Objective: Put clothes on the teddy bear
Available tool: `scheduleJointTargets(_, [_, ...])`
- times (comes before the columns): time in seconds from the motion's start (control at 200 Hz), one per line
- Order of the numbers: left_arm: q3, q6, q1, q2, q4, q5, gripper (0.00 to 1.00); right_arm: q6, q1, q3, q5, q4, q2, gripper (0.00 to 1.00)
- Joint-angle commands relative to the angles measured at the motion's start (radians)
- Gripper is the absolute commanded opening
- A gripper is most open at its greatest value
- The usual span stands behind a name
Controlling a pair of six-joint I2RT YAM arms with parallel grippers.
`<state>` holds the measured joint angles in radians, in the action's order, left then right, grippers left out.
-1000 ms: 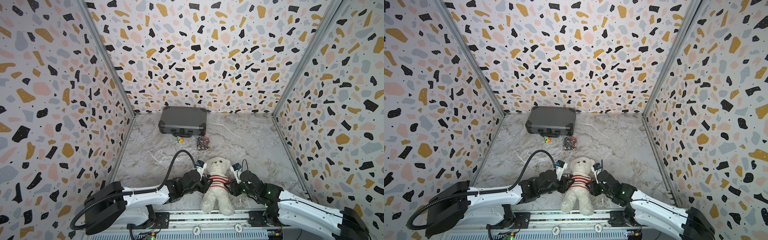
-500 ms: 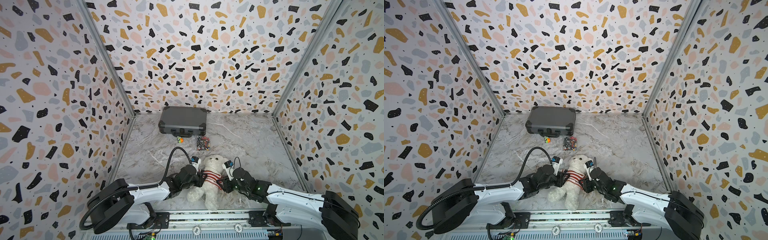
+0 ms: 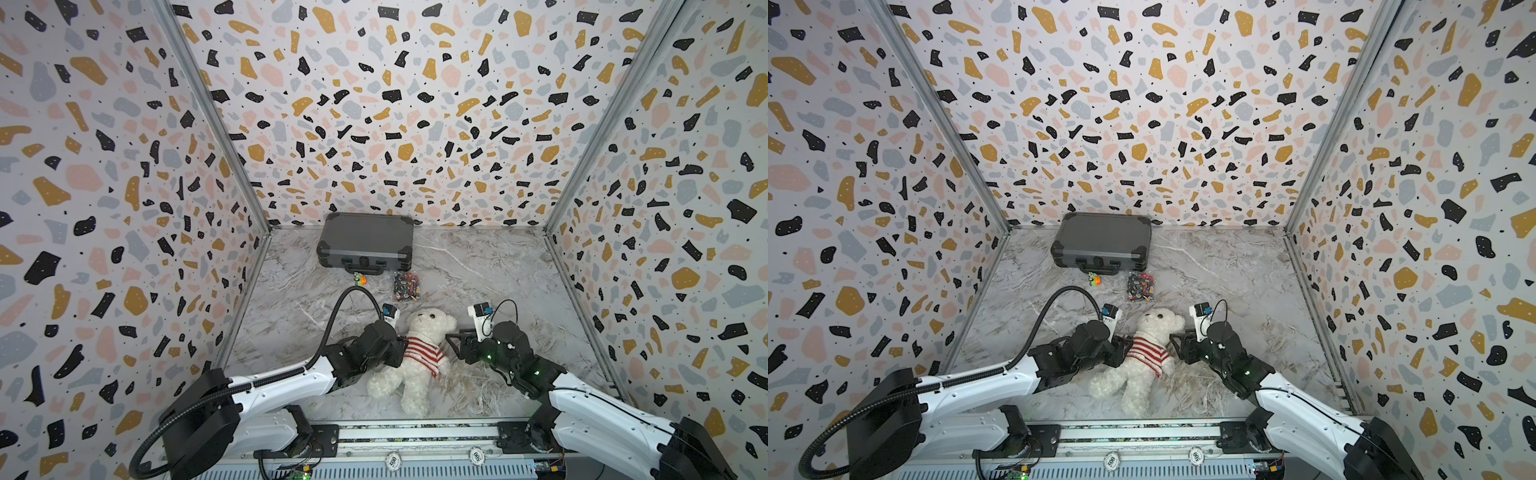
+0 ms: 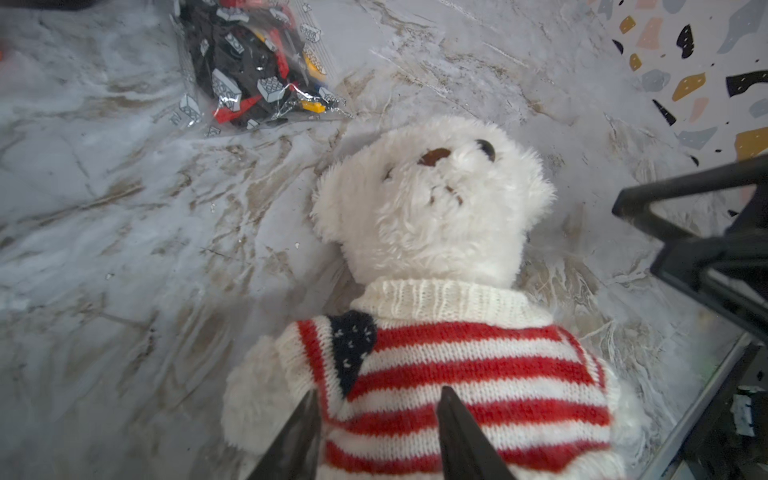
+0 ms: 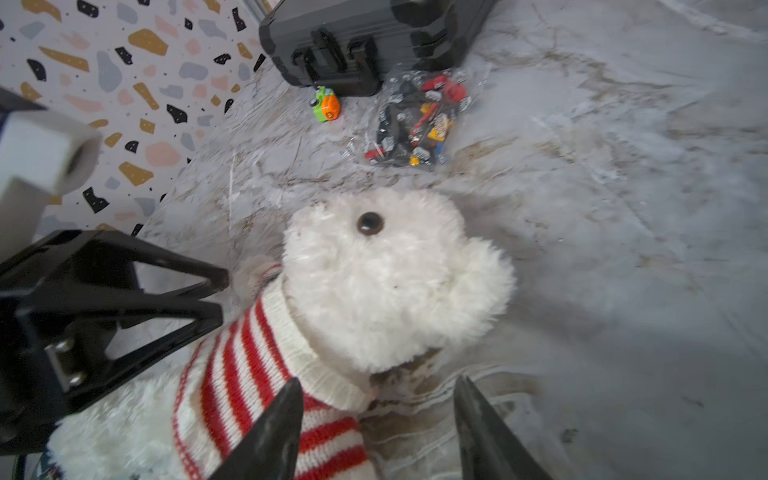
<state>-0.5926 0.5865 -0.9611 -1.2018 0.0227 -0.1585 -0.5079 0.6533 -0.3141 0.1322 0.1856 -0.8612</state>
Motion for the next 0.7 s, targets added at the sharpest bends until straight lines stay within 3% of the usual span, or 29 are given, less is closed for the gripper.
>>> scheduleJointTargets(0.0, [-0.103, -0.001, -0.078, -0.005, 0.122, -0.143, 0.53, 0.063, -0.076, 0.004, 0.072, -0.03, 0.036, 0.62])
scheduleJointTargets(0.08, [-0.169, 0.018, -0.139, -0.034, 0.174, -0.21, 0.54, 0.086, -0.133, 0.007, 0.088, -0.052, 0.066, 0.66])
scheduleJointTargets(0.205, [-0.243, 0.033, -0.216, -0.097, 0.204, -0.274, 0.59, 0.111, -0.213, 0.018, 0.116, -0.069, 0.103, 0.87])
scheduleJointTargets(0.41, [-0.373, 0.026, -0.318, -0.261, 0.246, -0.329, 0.65, 0.088, -0.356, 0.078, 0.21, 0.021, 0.079, 0.91])
scheduleJointTargets(0.691, [-0.514, 0.012, -0.393, -0.458, 0.299, -0.361, 0.77, 0.082, -0.443, 0.103, 0.255, 0.023, 0.096, 0.95])
